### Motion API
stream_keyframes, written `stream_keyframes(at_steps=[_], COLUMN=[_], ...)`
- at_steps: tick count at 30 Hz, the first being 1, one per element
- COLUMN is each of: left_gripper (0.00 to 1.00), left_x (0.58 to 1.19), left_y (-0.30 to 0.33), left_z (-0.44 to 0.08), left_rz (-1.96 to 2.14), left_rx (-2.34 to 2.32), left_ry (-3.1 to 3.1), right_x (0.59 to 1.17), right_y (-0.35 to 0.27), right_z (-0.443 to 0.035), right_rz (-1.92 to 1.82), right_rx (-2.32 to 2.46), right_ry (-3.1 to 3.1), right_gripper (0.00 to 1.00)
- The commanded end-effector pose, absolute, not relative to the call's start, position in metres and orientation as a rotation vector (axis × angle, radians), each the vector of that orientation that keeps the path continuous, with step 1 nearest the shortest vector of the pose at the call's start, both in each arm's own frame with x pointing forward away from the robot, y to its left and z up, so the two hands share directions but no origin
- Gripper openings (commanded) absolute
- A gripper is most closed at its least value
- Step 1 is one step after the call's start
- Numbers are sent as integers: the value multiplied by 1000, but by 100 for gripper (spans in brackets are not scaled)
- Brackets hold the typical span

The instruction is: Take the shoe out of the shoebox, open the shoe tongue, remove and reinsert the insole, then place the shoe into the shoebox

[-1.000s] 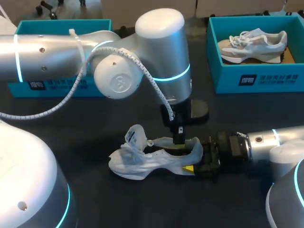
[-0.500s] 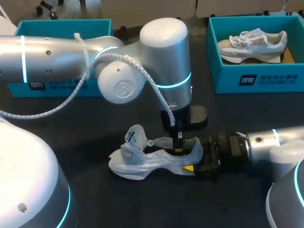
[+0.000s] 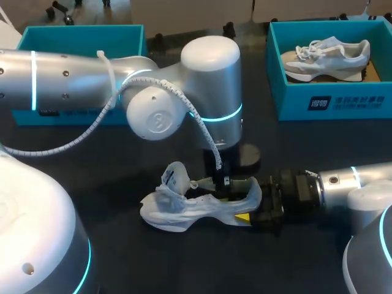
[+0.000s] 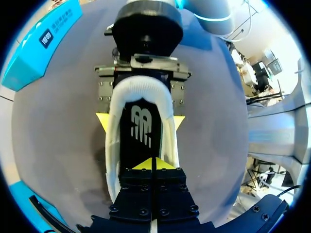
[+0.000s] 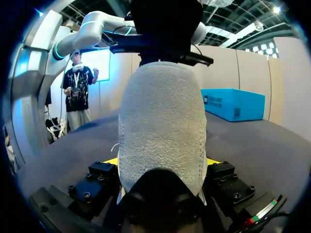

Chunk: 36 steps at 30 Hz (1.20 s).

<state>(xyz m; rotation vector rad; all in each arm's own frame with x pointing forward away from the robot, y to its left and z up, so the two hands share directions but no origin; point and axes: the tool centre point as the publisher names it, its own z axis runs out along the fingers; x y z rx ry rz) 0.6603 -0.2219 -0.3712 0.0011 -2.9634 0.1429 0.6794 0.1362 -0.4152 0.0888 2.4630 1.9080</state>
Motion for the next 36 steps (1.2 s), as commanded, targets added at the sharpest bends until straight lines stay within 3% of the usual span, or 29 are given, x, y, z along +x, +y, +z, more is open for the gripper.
stream_keyframes(at_steps=[1,36], left_gripper=[0,0], left_x=[659,638], left_y=[-214,-190], left_z=[-376,-407], left_rz=[149,133], left_rx=[3,-126], left_ry=[-2957,-2908], right_x=[679,679], right_y=[136,136], right_z=[-414,-414], right_rz=[1903,1903], right_rx=[87,87], right_ry=[2471,2471], right_gripper=[0,0])
